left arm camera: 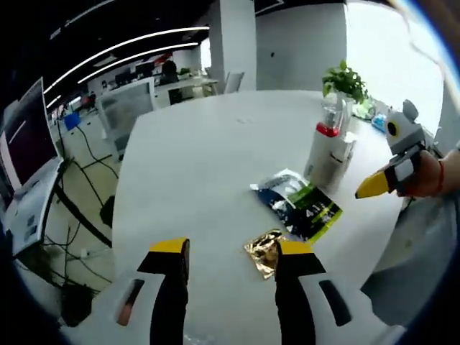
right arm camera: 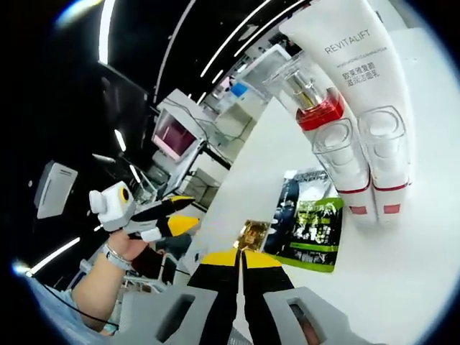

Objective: Arrange the skincare products in the storage area until every visible bottle or jar stands upright without overlapping.

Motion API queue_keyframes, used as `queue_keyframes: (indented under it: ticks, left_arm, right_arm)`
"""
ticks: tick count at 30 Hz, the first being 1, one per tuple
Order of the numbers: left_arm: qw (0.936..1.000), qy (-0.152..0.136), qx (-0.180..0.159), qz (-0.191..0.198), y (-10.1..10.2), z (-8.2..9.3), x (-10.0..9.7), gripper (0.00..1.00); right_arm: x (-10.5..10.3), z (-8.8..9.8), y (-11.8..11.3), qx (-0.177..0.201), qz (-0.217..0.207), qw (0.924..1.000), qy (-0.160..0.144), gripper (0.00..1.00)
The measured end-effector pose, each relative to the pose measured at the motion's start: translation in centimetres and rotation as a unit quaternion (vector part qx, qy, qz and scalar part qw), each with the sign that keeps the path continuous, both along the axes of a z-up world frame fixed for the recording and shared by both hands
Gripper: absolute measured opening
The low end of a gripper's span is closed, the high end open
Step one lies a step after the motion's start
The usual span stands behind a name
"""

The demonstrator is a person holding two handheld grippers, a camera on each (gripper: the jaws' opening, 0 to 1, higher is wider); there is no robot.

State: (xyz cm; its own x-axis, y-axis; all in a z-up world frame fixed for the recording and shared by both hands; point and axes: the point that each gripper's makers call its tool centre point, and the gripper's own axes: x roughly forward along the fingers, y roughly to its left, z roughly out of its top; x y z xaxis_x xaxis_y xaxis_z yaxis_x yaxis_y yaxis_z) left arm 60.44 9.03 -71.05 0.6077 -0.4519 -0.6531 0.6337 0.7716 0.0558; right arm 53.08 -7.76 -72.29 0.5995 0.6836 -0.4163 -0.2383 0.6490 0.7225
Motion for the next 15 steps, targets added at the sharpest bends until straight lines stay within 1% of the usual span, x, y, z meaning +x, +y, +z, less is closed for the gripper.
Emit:
queue_keyframes:
  ticks: [1,2,3,4,5,7,9,10,11,12,13,14,15]
  left_arm:
    - [0.9999,0.002,0.01,0.006,0.6,-0.1,-0.4,0.44]
    - [0.9995,0.007,0.024,0.02,1.8,-0.5,-0.8,0.44]
    - [0.999,0.012,0.034,0.028,2.6,-0.8,-1.1,0.45]
    - [0.9983,0.016,0.047,0.031,3.6,-1.3,-1.5,0.45]
    - [0.9981,0.017,0.05,0.031,3.8,-1.5,-1.7,0.47]
    - [0.9975,0.025,0.06,0.028,4.9,-2.5,-2.4,0.5]
    - [0.9949,0.067,0.072,0.024,5.9,-4.1,-3.7,0.53]
    - [0.9923,0.094,0.076,0.022,6.3,-5.0,-4.4,0.54]
    - [0.9905,0.108,0.083,0.018,6.6,-5.6,-4.9,0.56]
    - [0.9887,0.118,0.091,0.013,6.9,-6.1,-5.2,0.56]
    - [0.9856,0.125,0.113,0.002,7.5,-6.6,-5.6,0.56]
    - [0.9841,0.126,0.126,-0.008,7.7,-6.9,-5.7,0.56]
    - [0.981,0.132,0.14,-0.022,8.1,-7.3,-6.0,0.56]
  right_arm:
    - [0.0,0.0,0.0,0.0,0.001,1.0,0.0,0.0]
    - [-0.1,0.0,0.1,0.0,0.002,1.0,0.001,0.0]
    - [-0.1,0.0,0.2,0.0,0.003,1.0,0.001,0.0]
    - [-0.1,0.1,0.2,0.0,0.005,1.0,-0.001,0.0]
    - [-0.1,0.1,0.3,0.001,0.005,1.0,-0.001,0.0]
    - [-0.3,0.0,0.4,0.0,0.009,1.0,0.001,0.0]
    - [-0.4,-0.2,0.5,-0.001,0.012,0.9999,0.005,0.0]
    - [-0.5,-0.4,0.6,-0.001,0.014,0.9999,0.008,0.0]
    - [-0.6,-0.5,0.6,-0.002,0.016,0.9998,0.011,0.0]
    - [-0.6,-0.7,0.7,-0.002,0.018,0.9997,0.014,0.0]
    - [-0.7,-0.8,0.7,-0.003,0.018,0.9997,0.016,0.0]
    - [-0.8,-0.8,0.8,-0.003,0.019,0.9997,0.017,0.0]
    - [-0.8,-0.9,0.8,-0.005,0.021,0.9996,0.018,0.0]
